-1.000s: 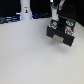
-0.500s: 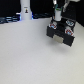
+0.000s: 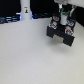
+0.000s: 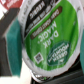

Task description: Open the kcup holder, insert the kcup into the holder, and close the kcup holder

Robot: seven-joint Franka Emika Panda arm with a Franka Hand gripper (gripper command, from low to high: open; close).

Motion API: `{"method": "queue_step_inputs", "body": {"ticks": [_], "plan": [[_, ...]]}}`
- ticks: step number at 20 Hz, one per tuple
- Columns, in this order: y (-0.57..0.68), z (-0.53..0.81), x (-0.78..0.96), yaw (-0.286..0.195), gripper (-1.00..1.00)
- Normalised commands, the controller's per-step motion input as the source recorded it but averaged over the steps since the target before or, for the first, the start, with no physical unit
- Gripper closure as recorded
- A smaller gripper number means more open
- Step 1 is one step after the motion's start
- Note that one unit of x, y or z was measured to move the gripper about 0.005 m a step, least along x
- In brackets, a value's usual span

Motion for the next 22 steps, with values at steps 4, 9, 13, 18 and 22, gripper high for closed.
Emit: {"method": "queue_step_inputs", "body": {"ticks": [4, 9, 13, 18, 22], "plan": [[0.00, -0.05, -0.43, 0.071, 1.00], [-0.03, -0.13, -0.15, 0.014, 1.00], [0.00, -0.15, 0.13, -0.015, 1.00], [0.03, -0.11, 0.08, -0.005, 1.00], [-0.16, -0.03, -0.11, 0.000, 1.00]]}}
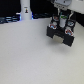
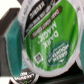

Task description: Open the kcup holder, insert the kcup into the holder, and close the kcup holder

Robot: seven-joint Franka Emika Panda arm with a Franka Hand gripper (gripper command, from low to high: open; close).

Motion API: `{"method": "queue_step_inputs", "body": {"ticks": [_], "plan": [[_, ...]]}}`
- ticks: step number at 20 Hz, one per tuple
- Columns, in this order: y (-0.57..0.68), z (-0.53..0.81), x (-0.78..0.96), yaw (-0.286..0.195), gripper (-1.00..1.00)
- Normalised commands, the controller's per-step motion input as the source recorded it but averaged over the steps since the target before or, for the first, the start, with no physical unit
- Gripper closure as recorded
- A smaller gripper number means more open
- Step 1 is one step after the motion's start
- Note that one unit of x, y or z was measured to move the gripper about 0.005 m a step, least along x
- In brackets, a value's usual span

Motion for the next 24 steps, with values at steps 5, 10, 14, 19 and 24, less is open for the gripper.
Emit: {"method": "queue_step_inputs", "body": {"ticks": [5, 10, 14, 19, 24], "plan": [[-0.23, 0.24, -0.02, 0.000, 1.00], [-0.11, -0.15, 0.00, 0.000, 1.00], [-0.01, -0.39, 0.00, 0.000, 1.00], [0.05, -0.23, 0.02, 0.011, 1.00], [0.06, 0.02, 0.05, 0.038, -1.00]]}}
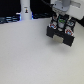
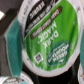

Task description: Open the kcup holder, insert the kcup into the holder, and close the kcup holder

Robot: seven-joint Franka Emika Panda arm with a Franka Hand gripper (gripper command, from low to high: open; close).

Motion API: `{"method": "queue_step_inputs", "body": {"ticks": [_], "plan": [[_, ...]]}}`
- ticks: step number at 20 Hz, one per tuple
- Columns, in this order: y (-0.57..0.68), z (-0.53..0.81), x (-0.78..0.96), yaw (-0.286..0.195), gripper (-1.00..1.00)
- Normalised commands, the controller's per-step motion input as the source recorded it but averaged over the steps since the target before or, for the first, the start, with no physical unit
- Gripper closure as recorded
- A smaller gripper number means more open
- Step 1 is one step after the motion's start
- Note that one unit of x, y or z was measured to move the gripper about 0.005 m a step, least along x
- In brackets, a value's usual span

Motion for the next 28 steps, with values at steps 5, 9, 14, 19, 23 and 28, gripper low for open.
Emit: {"method": "queue_step_inputs", "body": {"ticks": [5, 9, 14, 19, 23, 28], "plan": [[0.10, 0.24, 0.14, 0.074, -1.00], [-0.05, 0.53, 0.26, 0.085, -1.00], [-0.34, 0.56, 0.50, 0.067, -1.00], [-0.45, 0.37, 0.63, 0.016, -1.00], [-0.41, 0.24, 0.77, 0.000, -1.00], [-0.34, 0.13, 0.90, 0.000, -1.00]]}}
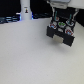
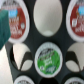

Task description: Open the kcup holder, insert the kcup into the holder, and close the kcup holder

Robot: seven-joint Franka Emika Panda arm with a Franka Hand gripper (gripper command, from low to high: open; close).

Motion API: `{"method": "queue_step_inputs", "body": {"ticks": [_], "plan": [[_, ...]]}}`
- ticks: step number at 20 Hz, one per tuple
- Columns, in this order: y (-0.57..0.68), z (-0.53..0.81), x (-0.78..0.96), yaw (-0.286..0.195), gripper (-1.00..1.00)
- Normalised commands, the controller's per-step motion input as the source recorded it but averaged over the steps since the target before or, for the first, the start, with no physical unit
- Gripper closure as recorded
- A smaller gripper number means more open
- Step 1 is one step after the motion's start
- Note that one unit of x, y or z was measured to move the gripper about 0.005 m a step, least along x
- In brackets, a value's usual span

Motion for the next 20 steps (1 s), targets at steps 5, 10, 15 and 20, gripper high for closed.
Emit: {"method": "queue_step_inputs", "body": {"ticks": [5, 10, 15, 20], "plan": [[-0.15, 0.02, 0.92, 0.002, -1.00], [0.08, -0.24, 0.55, 0.150, -1.00], [0.00, -0.33, 0.07, 0.313, -1.00], [0.00, -0.30, -0.30, 0.315, -1.00]]}}
